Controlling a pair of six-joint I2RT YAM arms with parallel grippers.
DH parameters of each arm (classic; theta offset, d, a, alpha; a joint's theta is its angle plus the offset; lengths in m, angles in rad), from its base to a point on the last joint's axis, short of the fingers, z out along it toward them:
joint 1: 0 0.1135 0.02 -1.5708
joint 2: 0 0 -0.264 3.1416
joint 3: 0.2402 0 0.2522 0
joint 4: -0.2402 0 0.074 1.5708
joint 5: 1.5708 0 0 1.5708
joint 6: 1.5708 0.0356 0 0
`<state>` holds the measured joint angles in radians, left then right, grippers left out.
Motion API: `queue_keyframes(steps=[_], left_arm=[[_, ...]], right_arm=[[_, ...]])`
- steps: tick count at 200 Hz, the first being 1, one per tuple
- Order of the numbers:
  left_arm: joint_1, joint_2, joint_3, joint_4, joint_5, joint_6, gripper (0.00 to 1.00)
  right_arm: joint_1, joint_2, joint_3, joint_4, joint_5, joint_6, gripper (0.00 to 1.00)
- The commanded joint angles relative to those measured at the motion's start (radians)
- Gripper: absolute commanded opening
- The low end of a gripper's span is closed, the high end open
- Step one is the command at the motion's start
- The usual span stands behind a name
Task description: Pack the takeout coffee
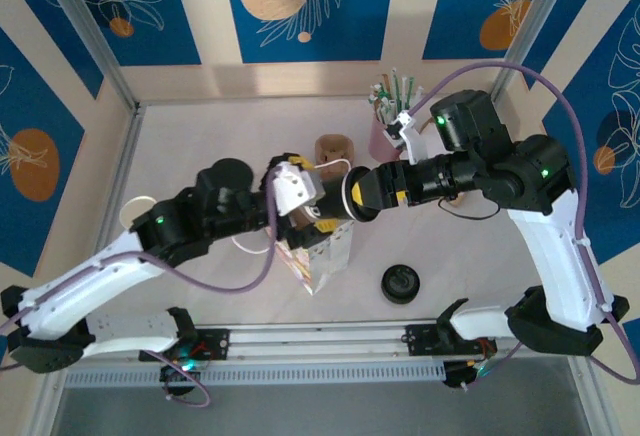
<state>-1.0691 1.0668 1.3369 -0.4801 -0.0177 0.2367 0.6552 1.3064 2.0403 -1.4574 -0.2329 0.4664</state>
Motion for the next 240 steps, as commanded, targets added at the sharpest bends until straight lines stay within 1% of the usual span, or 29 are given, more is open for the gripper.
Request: queue_keyframes(steps=[1, 23, 37, 59, 71, 83, 95, 110, 127, 140, 169, 196, 212, 240], left_arm=[[-0.006, -0.105, -0.028, -0.023, -0.07, -0.064, 1.0], [-0.005, -0.181, -0.046, -0.06, -0.134, -0.097, 1.0], [-0.001, -0.202, -0.036, -0.083, -0.222, -0.136, 1.0], [0.038, -0.151, 0.042, -0.193, -0.361, -0.204, 1.0], [0.09, -0.104, 0.101, -0.279, -0.382, -0.259, 1.0], [0.189, -0.066, 0.145, -0.347, -0.344, -0.336, 1.0], [0.317, -0.05, 0.153, -0.379, -0.248, -0.41, 1.0], [0.455, -0.052, 0.135, -0.384, -0.156, -0.473, 1.0], [0.569, -0.044, 0.123, -0.389, -0.058, -0.513, 1.0], [0.632, -0.028, 0.115, -0.39, 0.018, -0.534, 1.0], [0.733, -0.009, 0.063, -0.368, 0.127, -0.564, 1.0], [0.804, -0.002, -0.012, -0.339, 0.186, -0.587, 1.0], [0.828, 0.0, -0.059, -0.317, 0.21, -0.599, 0.99], [0.836, 0.017, -0.121, -0.291, 0.216, -0.605, 0.99]], right_arm=[[0.008, 0.015, 0.032, -0.048, 0.002, 0.015, 0.68], [0.033, 0.042, 0.054, -0.061, 0.018, 0.021, 0.68], [0.072, 0.073, 0.089, -0.089, 0.057, 0.024, 0.67], [0.139, 0.147, 0.178, -0.159, 0.144, 0.034, 0.67], [0.177, 0.2, 0.242, -0.212, 0.202, 0.038, 0.68], [0.206, 0.259, 0.31, -0.269, 0.256, 0.043, 0.68], [0.224, 0.317, 0.369, -0.319, 0.308, 0.046, 0.67], [0.232, 0.354, 0.391, -0.317, 0.305, 0.048, 0.67], [0.24, 0.394, 0.418, -0.317, 0.302, 0.045, 0.67], [0.242, 0.419, 0.427, -0.317, 0.299, 0.039, 0.67], [0.242, 0.467, 0.419, -0.319, 0.297, 0.027, 0.67], [0.252, 0.5, 0.377, -0.32, 0.299, 0.016, 0.66], [0.268, 0.509, 0.34, -0.319, 0.308, 0.014, 0.66], [0.291, 0.504, 0.275, -0.32, 0.331, 0.02, 0.66]])
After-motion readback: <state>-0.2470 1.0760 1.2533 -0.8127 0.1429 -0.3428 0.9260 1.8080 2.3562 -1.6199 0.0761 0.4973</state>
